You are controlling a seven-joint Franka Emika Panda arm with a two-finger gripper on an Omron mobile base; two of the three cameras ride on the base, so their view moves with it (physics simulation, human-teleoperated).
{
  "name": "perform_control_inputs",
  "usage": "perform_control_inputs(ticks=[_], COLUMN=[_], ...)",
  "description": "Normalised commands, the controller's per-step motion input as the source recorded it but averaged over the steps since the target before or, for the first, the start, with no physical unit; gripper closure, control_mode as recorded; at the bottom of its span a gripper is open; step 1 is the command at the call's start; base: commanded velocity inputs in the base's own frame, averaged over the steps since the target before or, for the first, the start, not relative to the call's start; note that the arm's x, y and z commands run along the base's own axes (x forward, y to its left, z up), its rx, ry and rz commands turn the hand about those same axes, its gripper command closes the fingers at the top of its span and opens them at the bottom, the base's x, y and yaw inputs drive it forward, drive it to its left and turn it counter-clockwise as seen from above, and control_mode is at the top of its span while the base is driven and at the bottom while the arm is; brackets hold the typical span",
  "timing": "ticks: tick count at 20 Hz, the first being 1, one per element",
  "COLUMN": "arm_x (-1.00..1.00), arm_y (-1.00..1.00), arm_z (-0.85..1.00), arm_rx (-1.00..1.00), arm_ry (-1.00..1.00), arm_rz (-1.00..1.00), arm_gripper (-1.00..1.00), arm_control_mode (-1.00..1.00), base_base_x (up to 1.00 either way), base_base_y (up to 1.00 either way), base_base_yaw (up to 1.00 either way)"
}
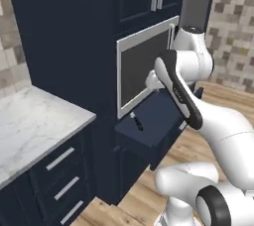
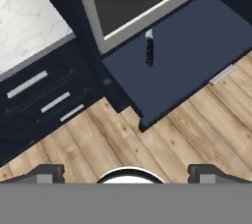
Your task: Pick up the knife from the drawer and place it on the cutting board. Then place the meat from the plate to the cutting board.
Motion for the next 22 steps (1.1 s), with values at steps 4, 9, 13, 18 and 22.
perform_control_inputs(ticks=[4, 9, 13, 18, 22], arm_x=[0.0, 0.0, 0.0, 0.0, 0.0], arm_y=[0.0, 0.0, 0.0, 0.0, 0.0], arm_z=[0.0, 0.0, 0.0, 0.0, 0.0], arm_rx=[0.0, 0.0, 0.0, 0.0, 0.0], arm_ry=[0.0, 0.0, 0.0, 0.0, 0.0], arm_rz=[0.0, 0.0, 0.0, 0.0, 0.0], arm_gripper=[-1.0, -1.0, -1.0, -1.0, -1.0], arm_control_mode=[1.0, 1.0, 1.0, 1.0, 1.0], base_base_x=[0.45, 0.53, 0.52, 0.03, -0.07], base_base_y=[0.53, 0.88, 0.67, 0.04, 0.0], base_base_yaw=[-0.55, -0.49, -0.42, -0.04, -0.26])
